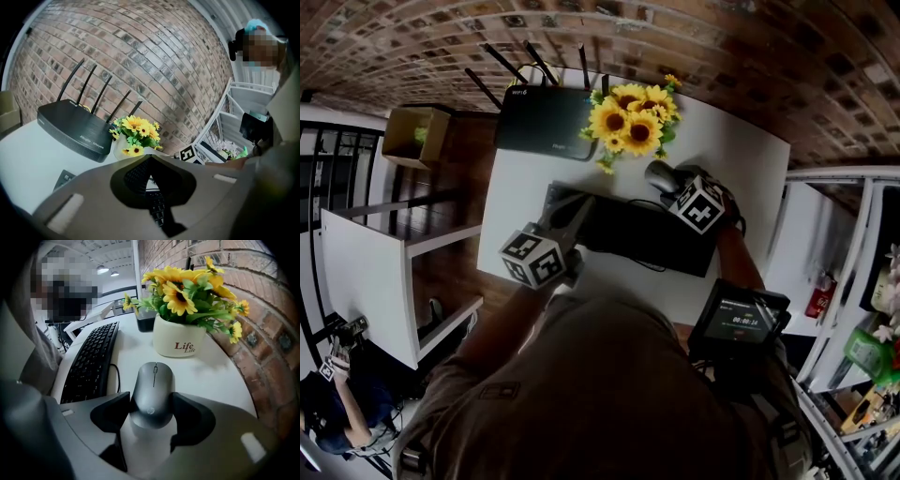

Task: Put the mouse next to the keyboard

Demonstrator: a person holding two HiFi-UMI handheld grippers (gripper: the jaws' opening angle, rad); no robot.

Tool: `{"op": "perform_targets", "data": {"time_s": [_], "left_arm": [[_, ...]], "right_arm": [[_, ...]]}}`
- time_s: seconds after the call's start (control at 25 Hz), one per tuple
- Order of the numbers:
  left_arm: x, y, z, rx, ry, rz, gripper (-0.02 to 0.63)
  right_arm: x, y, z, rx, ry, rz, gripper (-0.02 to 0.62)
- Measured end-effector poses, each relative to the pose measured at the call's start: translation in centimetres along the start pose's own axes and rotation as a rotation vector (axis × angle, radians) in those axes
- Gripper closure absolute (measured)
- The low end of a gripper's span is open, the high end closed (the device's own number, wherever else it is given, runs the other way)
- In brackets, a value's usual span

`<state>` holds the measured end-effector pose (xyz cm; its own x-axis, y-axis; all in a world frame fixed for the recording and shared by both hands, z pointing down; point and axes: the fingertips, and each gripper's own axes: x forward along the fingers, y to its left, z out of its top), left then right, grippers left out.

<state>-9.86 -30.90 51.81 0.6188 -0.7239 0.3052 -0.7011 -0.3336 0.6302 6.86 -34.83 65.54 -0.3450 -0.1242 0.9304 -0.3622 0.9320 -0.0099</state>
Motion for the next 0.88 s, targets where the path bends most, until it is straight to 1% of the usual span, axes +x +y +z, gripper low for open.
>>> {"op": "perform_targets", "data": {"time_s": [0.24, 0.36, 0.52, 0.64, 0.76, 0.8, 0.88], "left_arm": [[0.3, -0.5, -0.1, 0.01, 0.01, -0.02, 0.606], [0.6, -1.0, -0.2, 0.017, 0.02, -0.037, 0.606], [0.9, -1.4, -0.2, 0.023, 0.028, -0.051, 0.606], [0.8, -1.7, -0.2, 0.026, 0.03, -0.052, 0.606], [0.5, -1.5, -0.3, 0.025, 0.028, -0.046, 0.606], [0.4, -1.4, -0.3, 0.026, 0.027, -0.044, 0.606], [0.1, -1.3, -0.2, 0.026, 0.023, -0.04, 0.606]], "right_arm": [[-1.2, -0.7, -0.3, 0.082, -0.042, -0.047, 0.298], [-1.4, -0.8, -1.4, 0.114, -0.038, -0.064, 0.298], [-1.4, -0.7, -2.9, 0.156, -0.007, -0.073, 0.298], [-1.3, -0.9, -3.2, 0.148, 0.016, -0.092, 0.295], [-1.1, -1.0, -2.7, 0.128, 0.011, -0.1, 0.288], [-1.0, -1.0, -2.4, 0.127, 0.006, -0.094, 0.28], [-0.7, -1.1, -2.0, 0.128, 0.001, -0.082, 0.241]]}}
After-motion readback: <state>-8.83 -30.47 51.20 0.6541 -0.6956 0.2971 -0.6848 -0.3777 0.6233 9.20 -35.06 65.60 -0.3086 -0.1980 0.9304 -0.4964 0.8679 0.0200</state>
